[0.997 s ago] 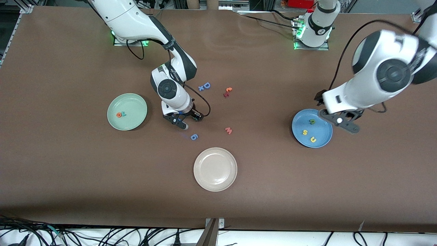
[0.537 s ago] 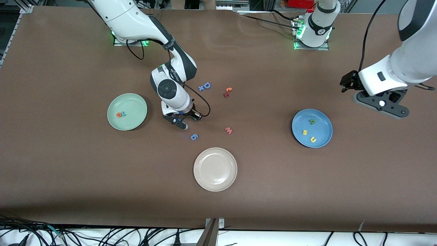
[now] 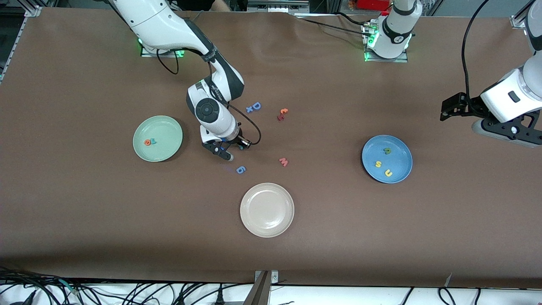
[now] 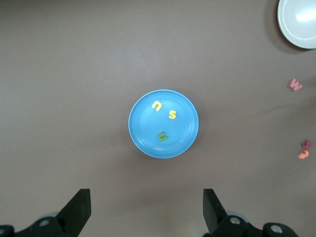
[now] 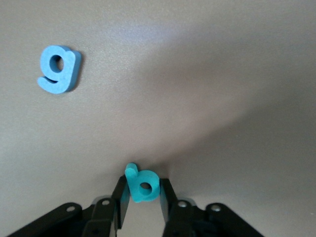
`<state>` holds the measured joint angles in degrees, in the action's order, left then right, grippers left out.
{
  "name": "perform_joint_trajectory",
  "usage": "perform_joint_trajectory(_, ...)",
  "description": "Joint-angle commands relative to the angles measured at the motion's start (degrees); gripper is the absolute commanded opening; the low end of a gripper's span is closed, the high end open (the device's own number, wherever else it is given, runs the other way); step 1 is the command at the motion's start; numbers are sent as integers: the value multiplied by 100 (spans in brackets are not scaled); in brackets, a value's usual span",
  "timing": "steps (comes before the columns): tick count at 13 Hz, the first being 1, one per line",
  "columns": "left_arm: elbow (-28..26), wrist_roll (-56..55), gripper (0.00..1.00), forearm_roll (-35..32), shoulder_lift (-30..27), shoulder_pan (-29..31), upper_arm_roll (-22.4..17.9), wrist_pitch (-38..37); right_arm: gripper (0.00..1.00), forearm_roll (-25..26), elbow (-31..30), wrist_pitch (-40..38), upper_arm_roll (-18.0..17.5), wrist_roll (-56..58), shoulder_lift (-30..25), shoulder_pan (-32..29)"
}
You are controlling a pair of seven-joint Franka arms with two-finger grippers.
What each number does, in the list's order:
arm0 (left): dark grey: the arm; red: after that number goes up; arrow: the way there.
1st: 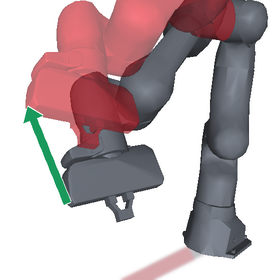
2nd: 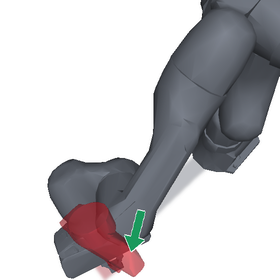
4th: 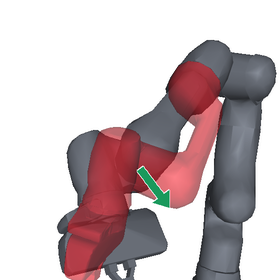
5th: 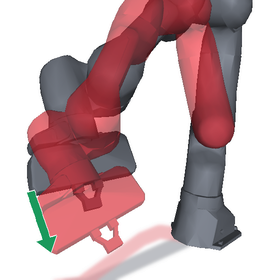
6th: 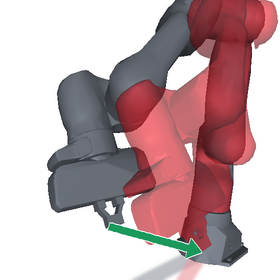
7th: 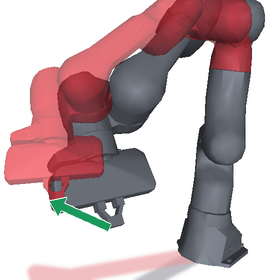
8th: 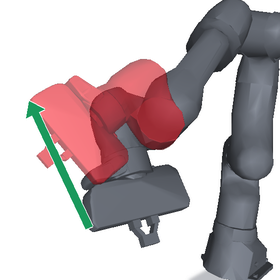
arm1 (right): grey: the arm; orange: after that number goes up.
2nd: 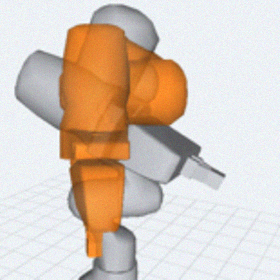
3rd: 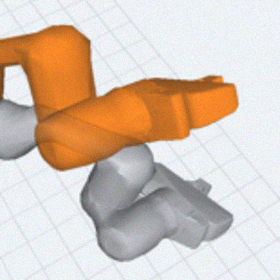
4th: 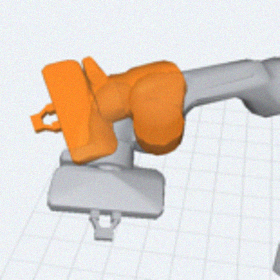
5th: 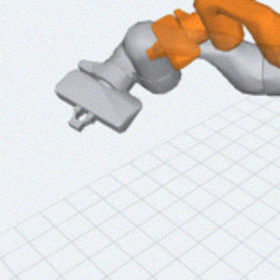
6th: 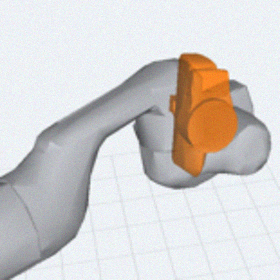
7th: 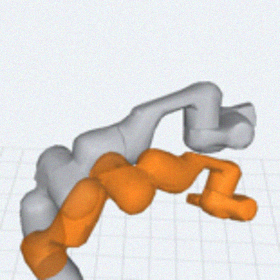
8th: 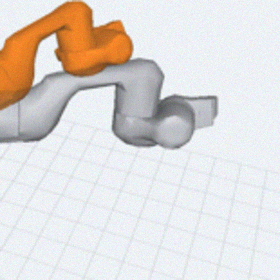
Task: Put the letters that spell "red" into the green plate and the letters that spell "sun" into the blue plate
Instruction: 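Carry the teal b to the green plate and open the right gripper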
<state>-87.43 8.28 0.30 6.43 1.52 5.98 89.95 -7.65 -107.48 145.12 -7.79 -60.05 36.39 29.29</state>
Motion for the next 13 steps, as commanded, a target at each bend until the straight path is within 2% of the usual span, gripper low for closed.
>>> perform_joint_trajectory(1,-670,-685,100,-301,-599,-511,-298,268,18,18,104,17,23,20,132,24)
perform_joint_trajectory(2,-661,-687,100,-337,-591,-504,-299,295,14,18,104,17,32,11,132,24)
perform_joint_trajectory(6,-766,-740,100,-136,-669,-469,-308,304,13,18,122,-36,58,72,53,-20)
perform_joint_trajectory(8,-1492,-679,100,146,-1150,-293,-308,617,13,27,261,-709,259,186,-227,-29)
perform_joint_trajectory(11,-1487,-687,100,120,-1153,-284,-281,699,13,18,587,-2115,671,738,-684,-46)
perform_joint_trajectory(13,-1478,-696,100,120,-1144,-267,-272,699,11,-8,597,-2854,1206,1702,-983,-64)
